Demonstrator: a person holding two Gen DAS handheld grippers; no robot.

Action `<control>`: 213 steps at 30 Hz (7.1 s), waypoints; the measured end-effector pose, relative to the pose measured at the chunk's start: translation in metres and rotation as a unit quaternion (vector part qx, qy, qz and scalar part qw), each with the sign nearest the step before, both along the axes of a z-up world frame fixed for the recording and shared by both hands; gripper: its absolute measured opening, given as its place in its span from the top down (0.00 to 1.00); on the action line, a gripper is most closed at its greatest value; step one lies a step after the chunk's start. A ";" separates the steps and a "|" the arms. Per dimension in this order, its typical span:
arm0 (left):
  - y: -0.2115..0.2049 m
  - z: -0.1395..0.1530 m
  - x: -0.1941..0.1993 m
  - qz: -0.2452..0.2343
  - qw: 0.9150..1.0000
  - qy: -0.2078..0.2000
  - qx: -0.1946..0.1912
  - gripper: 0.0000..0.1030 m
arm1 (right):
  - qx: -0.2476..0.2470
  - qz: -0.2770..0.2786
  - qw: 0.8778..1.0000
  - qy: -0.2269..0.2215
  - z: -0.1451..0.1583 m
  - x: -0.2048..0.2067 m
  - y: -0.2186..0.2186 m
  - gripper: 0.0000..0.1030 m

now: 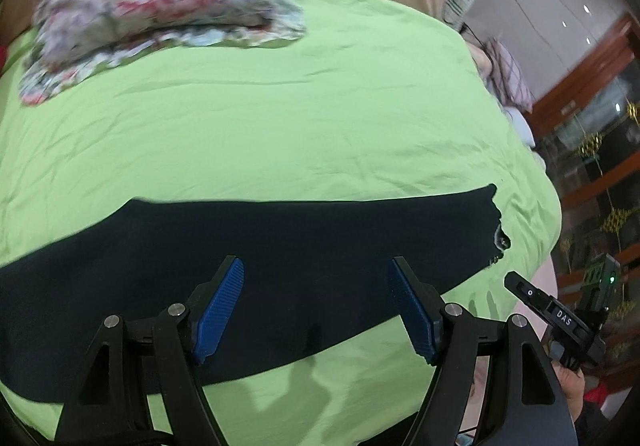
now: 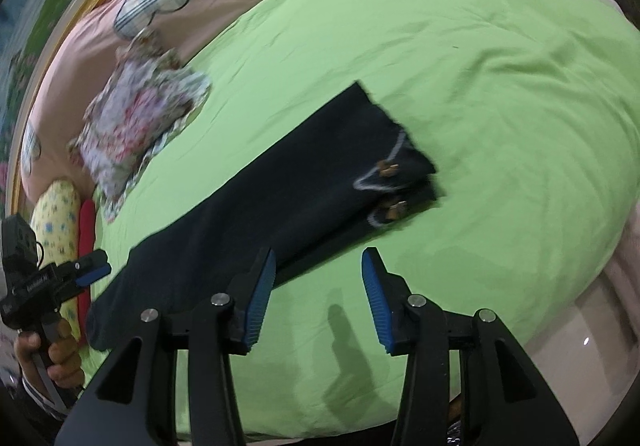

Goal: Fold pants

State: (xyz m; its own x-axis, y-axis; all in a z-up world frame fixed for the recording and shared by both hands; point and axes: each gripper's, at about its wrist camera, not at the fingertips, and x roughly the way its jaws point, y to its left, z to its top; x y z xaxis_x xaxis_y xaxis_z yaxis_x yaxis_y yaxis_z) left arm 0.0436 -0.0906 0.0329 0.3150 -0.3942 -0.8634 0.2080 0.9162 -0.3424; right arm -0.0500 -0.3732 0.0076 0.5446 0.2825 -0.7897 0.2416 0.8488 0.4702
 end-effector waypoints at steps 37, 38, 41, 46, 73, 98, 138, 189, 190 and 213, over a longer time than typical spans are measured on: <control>-0.270 -0.068 0.096 -0.332 0.937 0.108 0.029 0.28 | 0.127 -0.091 0.988 0.005 -0.057 0.026 -0.060 0.83; -0.276 -0.070 0.097 -0.339 0.934 0.112 0.024 0.32 | 0.123 -0.085 0.989 0.001 -0.056 0.026 -0.059 0.83; -0.291 -0.079 0.100 -0.359 0.924 0.131 0.020 0.55 | 0.120 -0.073 0.990 -0.005 -0.055 0.023 -0.059 0.83; -0.307 -0.089 0.099 -0.380 0.914 0.144 0.019 0.73 | 0.123 -0.062 0.990 -0.010 -0.058 0.023 -0.062 0.83; -0.221 0.002 0.084 -0.317 0.942 0.073 -0.087 0.87 | 0.105 0.082 0.982 -0.137 0.035 0.037 -0.007 0.85; -0.033 -0.030 0.055 -0.099 0.982 0.090 -0.134 0.90 | 0.116 0.304 0.942 -0.077 0.023 0.075 0.129 0.85; 0.112 -0.061 -0.040 0.180 0.969 0.087 -0.148 0.64 | 0.106 0.385 0.916 -0.027 0.016 0.094 0.211 0.55; 0.337 -0.101 -0.164 0.569 0.796 0.074 -0.192 0.40 | 0.052 0.710 0.702 0.021 0.009 0.158 0.534 0.55; 0.338 -0.101 -0.162 0.570 0.796 0.073 -0.191 0.40 | 0.054 0.719 0.693 0.028 0.006 0.160 0.544 0.55; 0.324 -0.058 -0.150 0.521 0.832 0.000 -0.191 0.73 | 0.067 0.742 0.665 0.046 0.012 0.161 0.561 0.78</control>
